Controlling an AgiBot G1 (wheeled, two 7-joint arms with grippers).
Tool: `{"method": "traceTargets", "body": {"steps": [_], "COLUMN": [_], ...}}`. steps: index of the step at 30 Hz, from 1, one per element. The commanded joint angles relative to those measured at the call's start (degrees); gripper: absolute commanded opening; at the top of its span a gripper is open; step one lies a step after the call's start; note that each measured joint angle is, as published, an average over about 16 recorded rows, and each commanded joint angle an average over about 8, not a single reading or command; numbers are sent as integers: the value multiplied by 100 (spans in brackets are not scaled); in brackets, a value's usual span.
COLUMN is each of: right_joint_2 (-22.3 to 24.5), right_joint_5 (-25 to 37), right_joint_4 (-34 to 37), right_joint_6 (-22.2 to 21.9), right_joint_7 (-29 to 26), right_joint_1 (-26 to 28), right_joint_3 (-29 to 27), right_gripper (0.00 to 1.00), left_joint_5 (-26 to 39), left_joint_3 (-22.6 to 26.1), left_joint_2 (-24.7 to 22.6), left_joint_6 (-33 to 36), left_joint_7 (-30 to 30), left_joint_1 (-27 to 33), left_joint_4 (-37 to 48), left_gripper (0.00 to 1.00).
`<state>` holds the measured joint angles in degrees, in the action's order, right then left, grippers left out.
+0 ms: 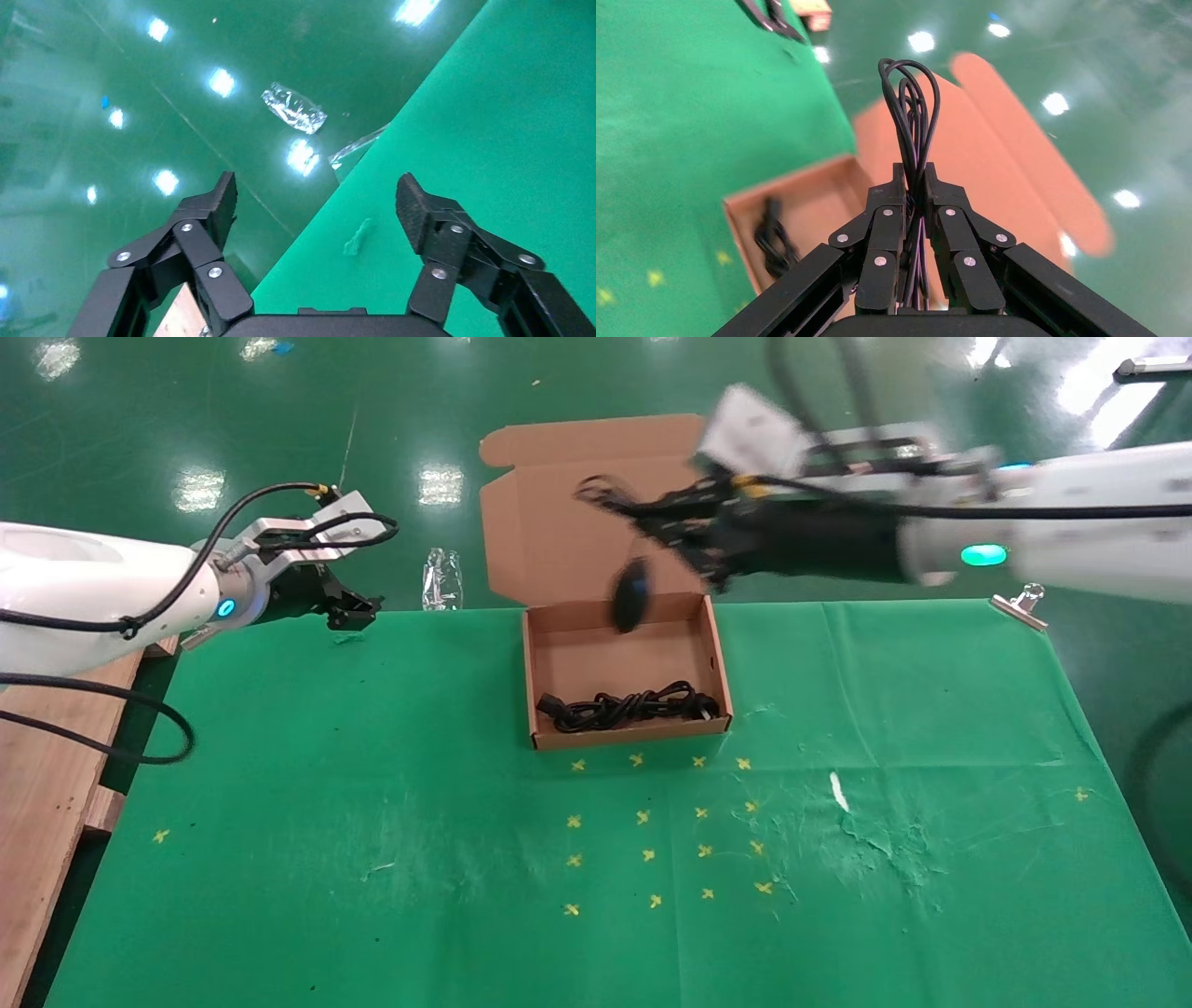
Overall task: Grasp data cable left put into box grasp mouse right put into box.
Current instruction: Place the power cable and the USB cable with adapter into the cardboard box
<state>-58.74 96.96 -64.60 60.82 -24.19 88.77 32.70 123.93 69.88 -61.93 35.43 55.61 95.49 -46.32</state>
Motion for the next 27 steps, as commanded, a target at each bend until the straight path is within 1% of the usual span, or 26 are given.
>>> {"method": "traceTargets", "body": {"steps": [1, 6, 10, 11, 12, 18, 19, 20, 22, 27], "right_joint_2": [-322, -927, -1179, -1213, -1238, -1337, -1348, -1357, -1374, -1348], "right_joint_5": [-73, -26, 94, 114, 125, 132, 130, 127, 123, 115], "right_joint_4": [247, 1215, 2054, 2261, 2448, 3213, 3269, 3311, 3385, 3307], "right_joint_6": [-14, -107, -263, -305, -344, -495, -503, -510, -521, -515], "right_joint_7": [177, 716, 1031, 1089, 1145, 1422, 1454, 1473, 1507, 1464], "right_joint_1": [51, 87, 113, 118, 123, 131, 131, 130, 129, 126], "right_joint_3": [71, 271, 365, 374, 377, 367, 366, 366, 365, 360], "right_gripper": [0, 0, 0, 3, 10, 85, 94, 100, 100, 100], "left_joint_5": [-26, -73, -99, -105, -110, -138, -141, -144, -149, -147], "left_joint_3": [-6, -9, -11, -11, -12, -14, -15, -15, -16, -16], "left_joint_2": [61, 54, 47, 46, 45, 55, 58, 61, 66, 58], "left_joint_6": [-5, -13, -19, -20, -21, -26, -26, -27, -27, -28], "left_joint_7": [-38, -94, -126, -133, -140, -165, -167, -168, -171, -171], "left_joint_1": [6, 12, 15, 16, 16, 23, 24, 25, 27, 25], "left_joint_4": [30, 64, 87, 92, 97, 126, 129, 133, 140, 136], "left_gripper": [100, 100, 100, 100, 100, 100, 100, 100, 100, 100]}}
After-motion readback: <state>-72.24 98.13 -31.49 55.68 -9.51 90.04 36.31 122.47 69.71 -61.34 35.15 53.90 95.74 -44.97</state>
